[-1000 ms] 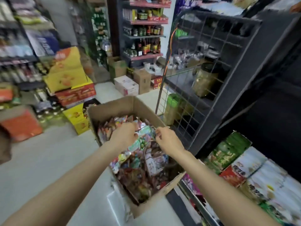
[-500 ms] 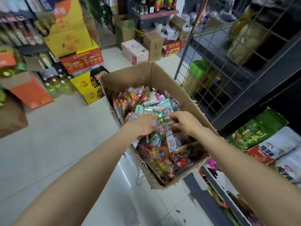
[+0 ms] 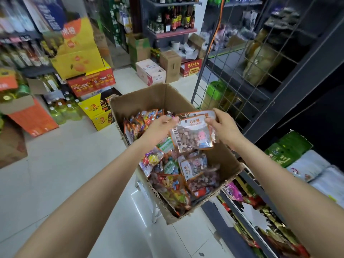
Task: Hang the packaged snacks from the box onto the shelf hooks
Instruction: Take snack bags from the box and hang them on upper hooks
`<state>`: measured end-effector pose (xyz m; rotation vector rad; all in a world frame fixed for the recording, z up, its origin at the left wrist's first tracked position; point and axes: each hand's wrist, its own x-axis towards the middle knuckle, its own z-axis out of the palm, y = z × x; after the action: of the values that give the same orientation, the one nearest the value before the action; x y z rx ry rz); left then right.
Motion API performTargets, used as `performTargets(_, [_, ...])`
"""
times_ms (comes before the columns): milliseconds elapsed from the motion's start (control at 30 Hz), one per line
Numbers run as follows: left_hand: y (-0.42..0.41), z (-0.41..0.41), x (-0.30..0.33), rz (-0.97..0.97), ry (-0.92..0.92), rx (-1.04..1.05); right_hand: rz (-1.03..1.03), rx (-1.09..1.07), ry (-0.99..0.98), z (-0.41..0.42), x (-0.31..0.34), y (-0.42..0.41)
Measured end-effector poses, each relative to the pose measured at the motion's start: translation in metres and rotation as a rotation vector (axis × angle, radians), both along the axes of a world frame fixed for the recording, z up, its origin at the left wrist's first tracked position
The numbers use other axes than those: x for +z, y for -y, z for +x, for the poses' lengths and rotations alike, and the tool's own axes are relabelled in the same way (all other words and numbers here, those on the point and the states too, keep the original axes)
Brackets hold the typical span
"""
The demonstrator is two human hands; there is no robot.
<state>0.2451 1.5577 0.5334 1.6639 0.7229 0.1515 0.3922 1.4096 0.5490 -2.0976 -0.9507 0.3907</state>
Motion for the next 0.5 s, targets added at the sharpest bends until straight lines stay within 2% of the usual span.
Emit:
performTargets(100, [0.007, 0.009, 0.019, 0.047, 0.095, 0.044, 0.189, -0.096, -0.218, -0.001, 0.024, 0.008])
performTargets(167, [0.017, 0.015, 0.042, 0.050, 0.172, 0.034, 0.291, -0.119, -0.260, -0.001, 0.048, 0.015])
performTargets(400, [0.074, 0.056, 0.140, 0.197, 0.441, 0.058, 0.614, -0.232, -0.156, -0.002, 0.154, 0.077])
performTargets(500, [0.118, 0.079, 0.184, 0.198, 0.564, 0.031, 0.707, -0.294, -0.104, -0.001, 0.195, 0.122])
